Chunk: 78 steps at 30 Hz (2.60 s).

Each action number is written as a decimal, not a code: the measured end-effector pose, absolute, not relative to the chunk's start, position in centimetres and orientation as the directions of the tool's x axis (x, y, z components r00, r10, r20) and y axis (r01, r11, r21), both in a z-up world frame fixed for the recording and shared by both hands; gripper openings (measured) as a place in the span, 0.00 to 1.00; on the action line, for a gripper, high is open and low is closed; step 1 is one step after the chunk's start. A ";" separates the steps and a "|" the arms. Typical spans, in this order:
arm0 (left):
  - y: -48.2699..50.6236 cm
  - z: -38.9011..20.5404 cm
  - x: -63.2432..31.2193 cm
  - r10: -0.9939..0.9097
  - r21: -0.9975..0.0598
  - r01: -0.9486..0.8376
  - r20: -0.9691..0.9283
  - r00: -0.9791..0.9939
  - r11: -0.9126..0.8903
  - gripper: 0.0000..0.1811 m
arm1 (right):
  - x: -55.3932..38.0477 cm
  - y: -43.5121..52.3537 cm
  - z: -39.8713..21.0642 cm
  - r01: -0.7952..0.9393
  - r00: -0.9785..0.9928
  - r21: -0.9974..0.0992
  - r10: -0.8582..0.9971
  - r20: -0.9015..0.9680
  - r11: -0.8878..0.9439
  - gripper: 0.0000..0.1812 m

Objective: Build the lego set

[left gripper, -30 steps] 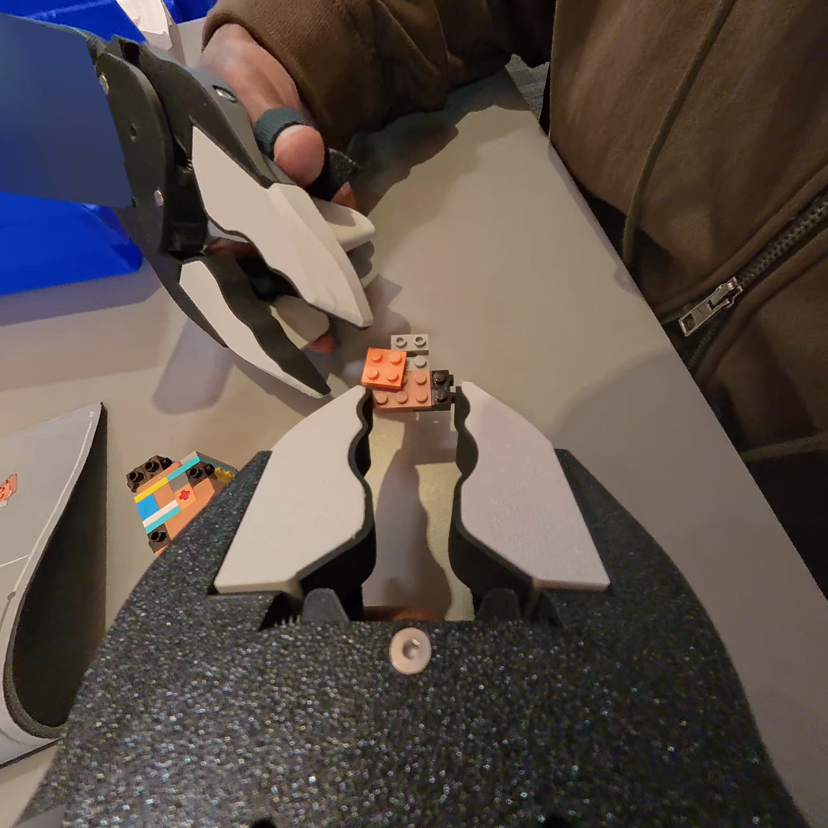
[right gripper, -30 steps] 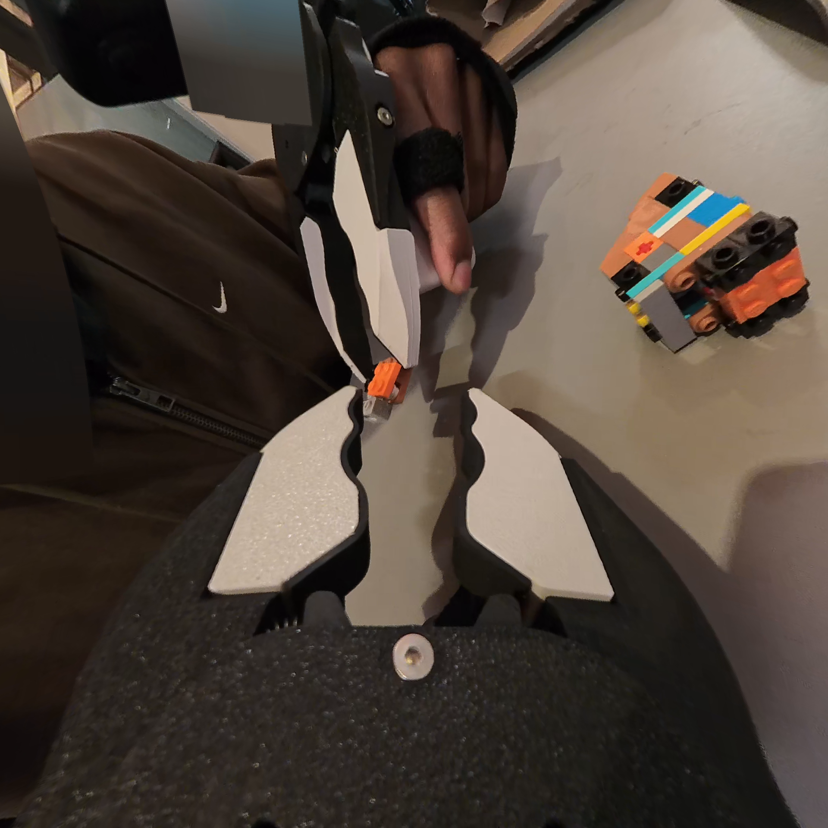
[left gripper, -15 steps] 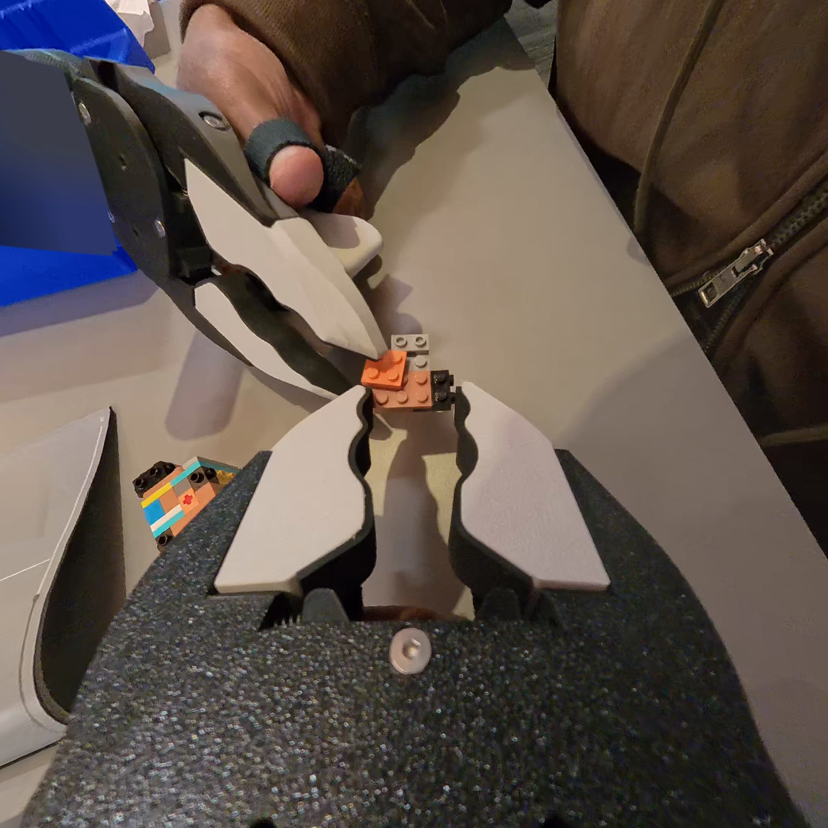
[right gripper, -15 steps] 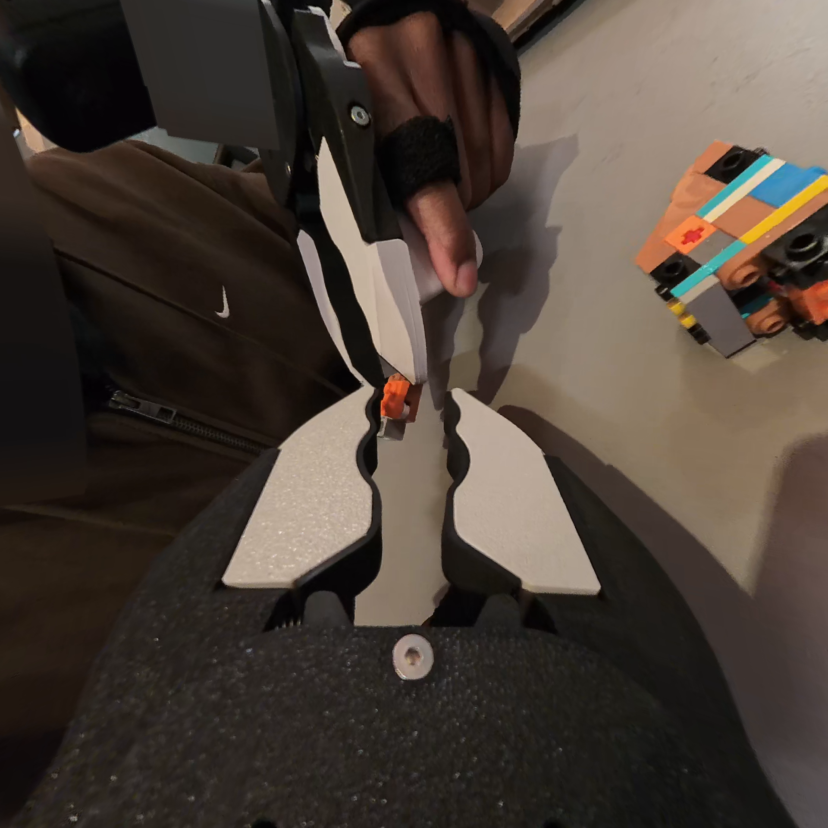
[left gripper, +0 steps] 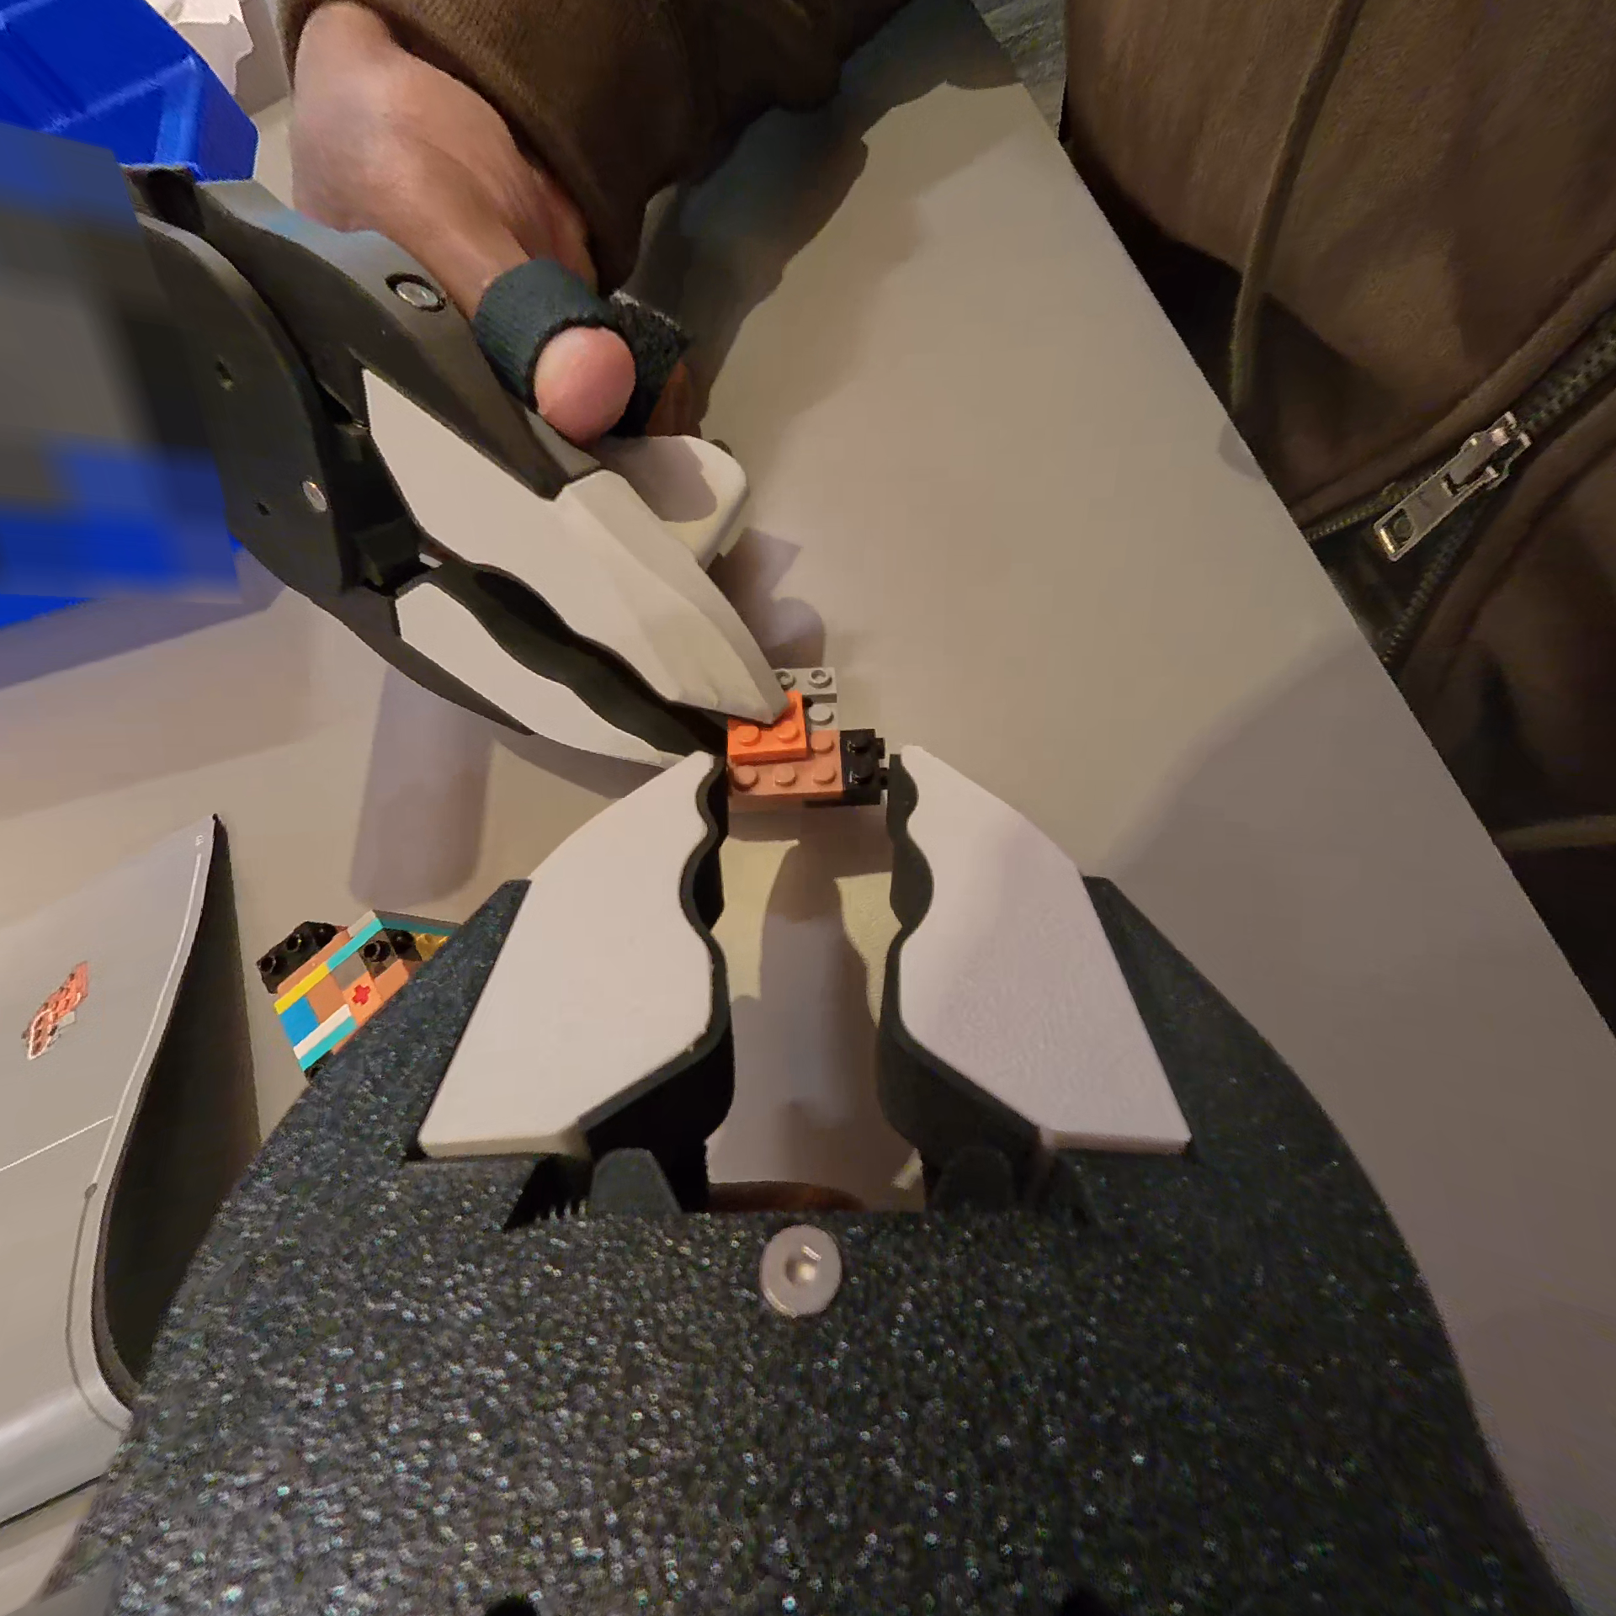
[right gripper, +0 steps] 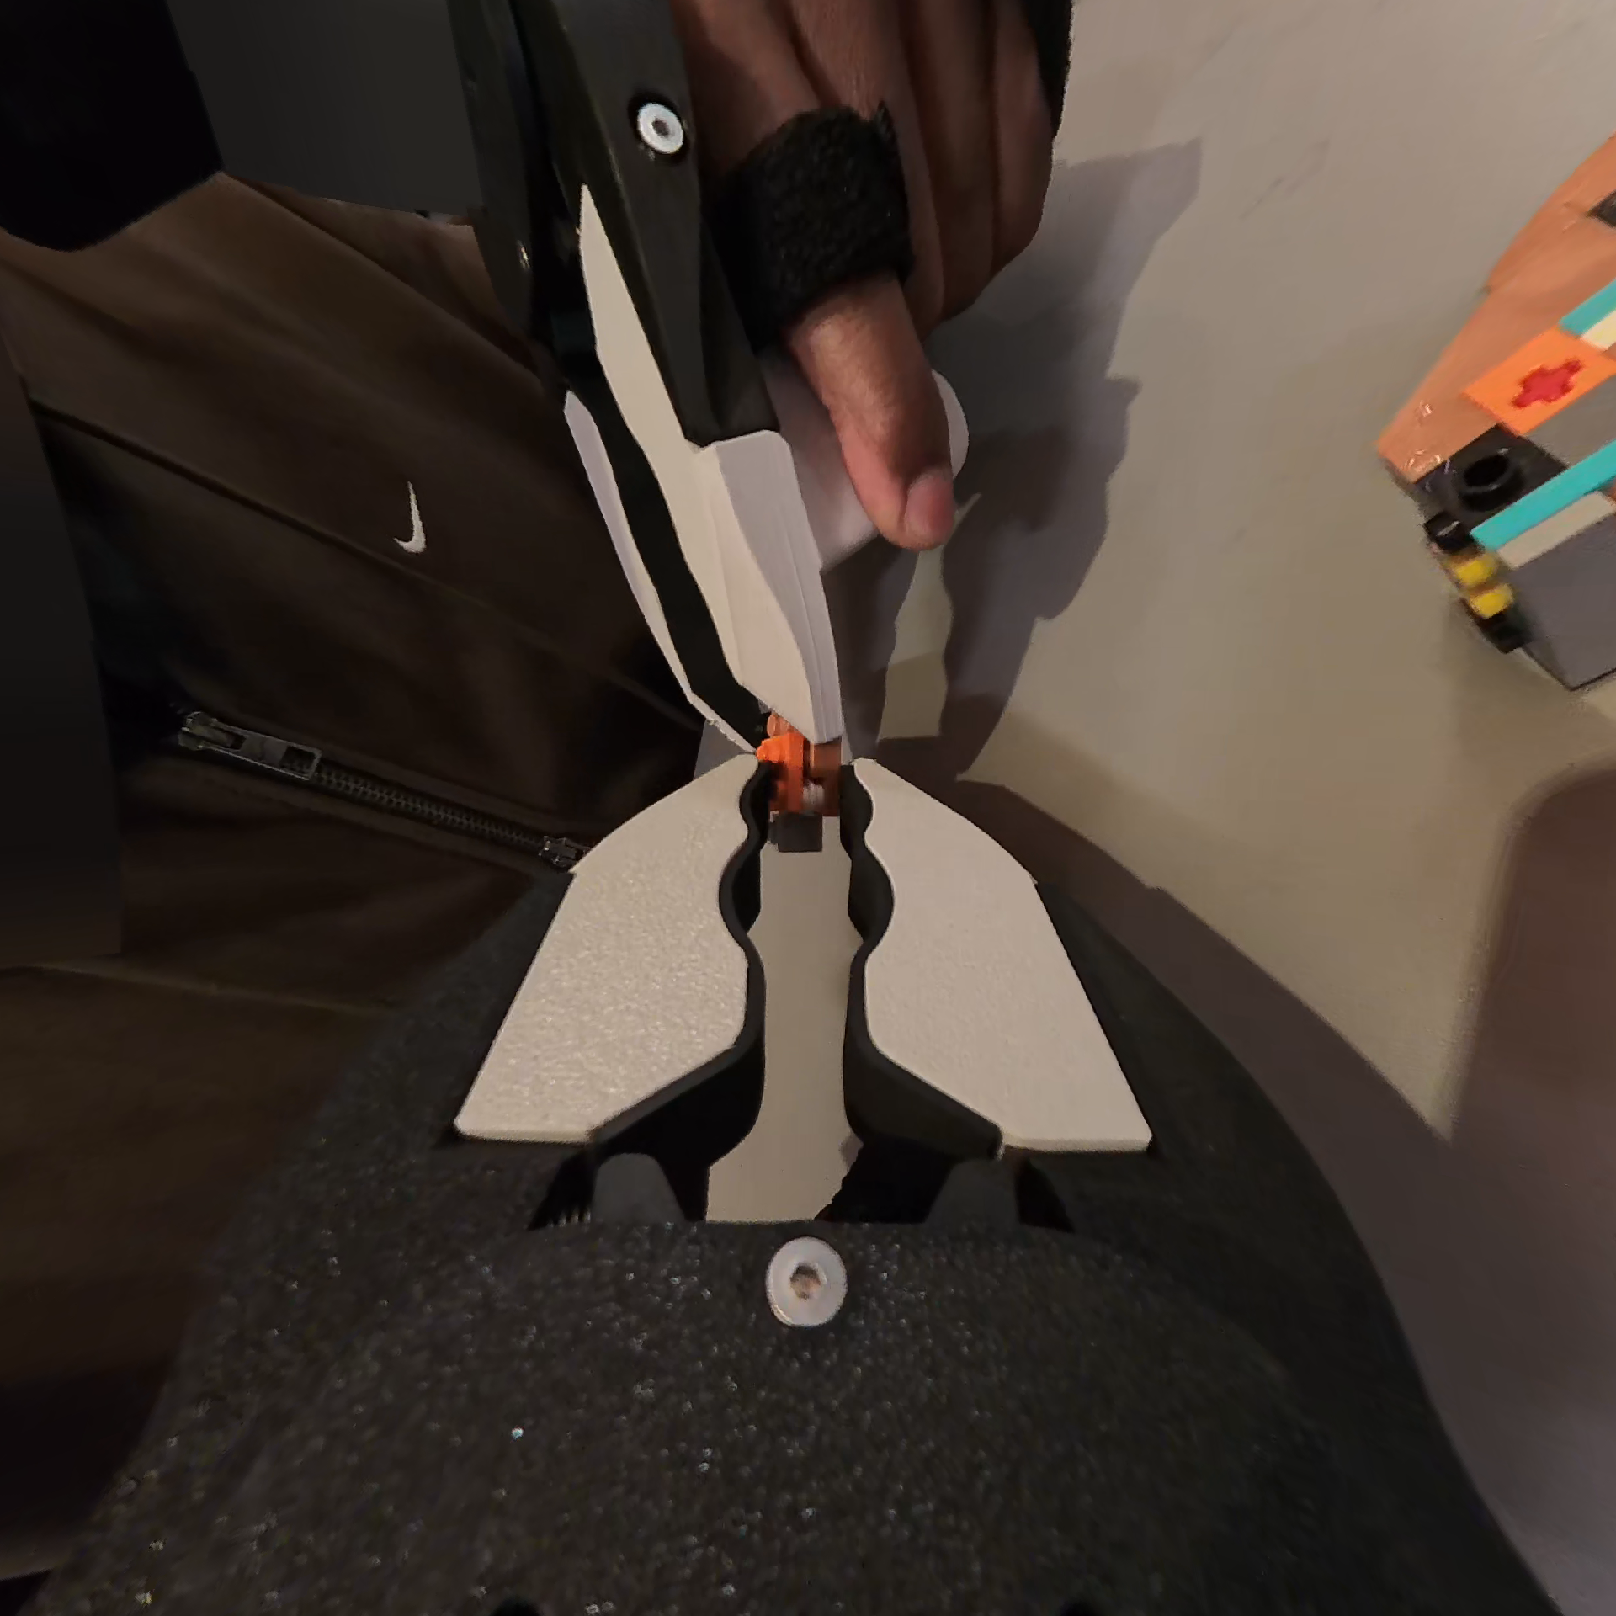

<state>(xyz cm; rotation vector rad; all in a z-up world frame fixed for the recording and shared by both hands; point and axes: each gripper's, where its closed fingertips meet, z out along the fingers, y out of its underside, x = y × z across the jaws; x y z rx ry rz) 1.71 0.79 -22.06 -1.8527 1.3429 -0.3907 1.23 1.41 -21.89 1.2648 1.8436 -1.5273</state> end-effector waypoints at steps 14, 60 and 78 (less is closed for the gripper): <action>1.2 -21.8 1.3 -0.886 -0.757 -0.642 -0.210 0.413 -0.120 0.19 | 0.8 1.8 -21.6 0.831 -0.489 -0.552 0.388 -0.781 -0.065 0.07; 4.1 -24.0 -3.8 -0.642 -0.734 -0.269 0.285 0.712 -0.624 0.10 | -2.2 7.1 -21.6 0.474 -0.553 -0.871 0.814 -0.176 0.133 0.17; 3.5 -21.0 -1.3 -0.643 -0.746 -0.028 0.554 0.529 -0.665 0.16 | -1.9 5.1 -21.5 0.216 -0.649 -0.839 0.715 0.259 0.499 0.05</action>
